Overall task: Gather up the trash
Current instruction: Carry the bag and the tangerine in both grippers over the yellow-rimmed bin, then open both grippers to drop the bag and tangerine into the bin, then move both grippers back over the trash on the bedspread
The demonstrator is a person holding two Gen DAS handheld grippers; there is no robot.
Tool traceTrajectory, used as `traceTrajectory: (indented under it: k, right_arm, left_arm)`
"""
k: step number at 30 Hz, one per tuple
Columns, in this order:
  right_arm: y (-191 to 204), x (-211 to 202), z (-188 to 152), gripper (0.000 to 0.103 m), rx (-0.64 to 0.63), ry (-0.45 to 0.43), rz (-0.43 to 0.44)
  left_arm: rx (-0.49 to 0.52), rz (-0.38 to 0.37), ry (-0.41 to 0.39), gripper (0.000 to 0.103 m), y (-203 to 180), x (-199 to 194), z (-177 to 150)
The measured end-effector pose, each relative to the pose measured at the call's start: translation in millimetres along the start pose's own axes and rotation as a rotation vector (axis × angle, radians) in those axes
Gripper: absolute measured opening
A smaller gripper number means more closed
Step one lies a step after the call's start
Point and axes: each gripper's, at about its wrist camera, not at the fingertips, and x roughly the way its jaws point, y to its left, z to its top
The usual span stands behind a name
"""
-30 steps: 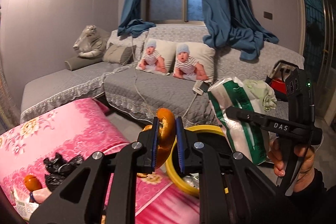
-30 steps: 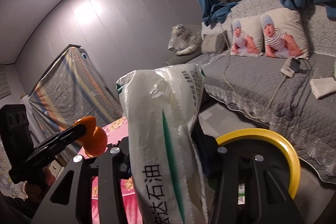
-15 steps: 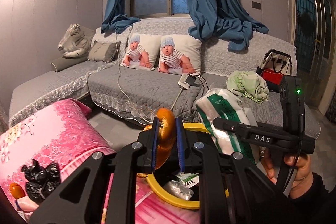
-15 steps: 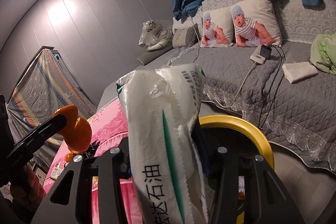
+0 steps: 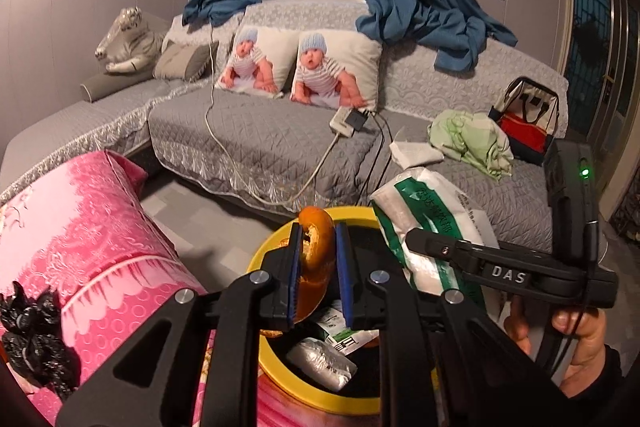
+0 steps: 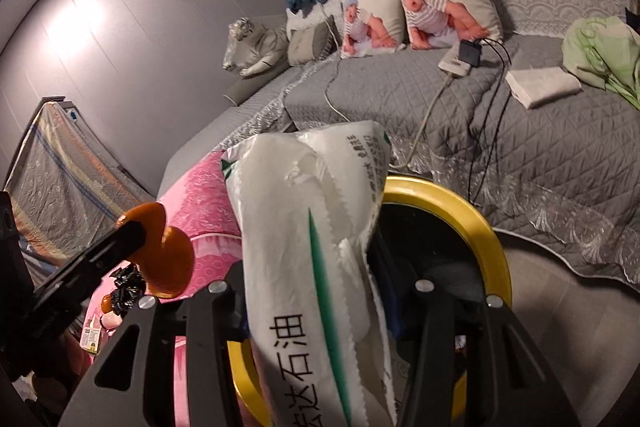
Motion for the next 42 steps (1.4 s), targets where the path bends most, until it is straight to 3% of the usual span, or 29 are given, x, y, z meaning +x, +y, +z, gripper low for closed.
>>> traceTrajectory:
  k: [7,10,11,12,14,19,25,34,38,42]
  right_arm:
    - [-7.4,16.4,-1.4,0.045,0.052,0.055,-0.03]
    - [-8.9,16.3,-0.4,0.052,0.06,0.047,-0.06]
    - [-8.0,15.9,0.7,0.053,0.059,0.043,-0.074]
    - [-9.0,14.5,1.4,0.06,0.064,0.037,-0.089]
    - [-13.1,10.8,3.0,0.068,0.084,0.026,-0.103]
    - [-18.5,1.8,7.0,0.073,0.1,0.01,-0.118]
    - [-2.1,-6.8,13.6,0.076,0.055,-0.003,-0.113]
    - [37.8,-25.6,16.6,0.076,-0.039,-0.079,-0.051]
    - [72.3,-38.3,14.6,0.076,-0.147,-0.147,0.028]
    - [119.3,-40.8,5.0,0.076,-0.324,-0.157,0.148]
  left_arm:
    - [-0.024,-0.003,0.076,0.015,13.2,33.3,-6.2]
    - [-0.059,-0.003,0.094,0.02,18.7,36.3,-7.2]
    - [-0.07,-0.009,0.094,0.028,20.6,36.4,-7.1]
    - [-0.088,-0.011,0.088,0.046,23.9,34.3,-6.8]
    - [-0.107,0.01,0.062,0.065,27.8,29.2,-6.0]
    - [-0.124,0.016,0.037,0.077,32.9,18.8,-4.4]
    - [-0.188,0.041,-0.004,0.08,51.3,-1.8,-3.6]
    - [-0.274,0.137,-0.164,0.082,97.3,-79.9,-1.1]
    - [-0.294,0.218,-0.243,0.085,124.0,-132.9,-11.5]
    - [-0.303,0.339,-0.305,0.087,154.5,-193.8,-37.8]
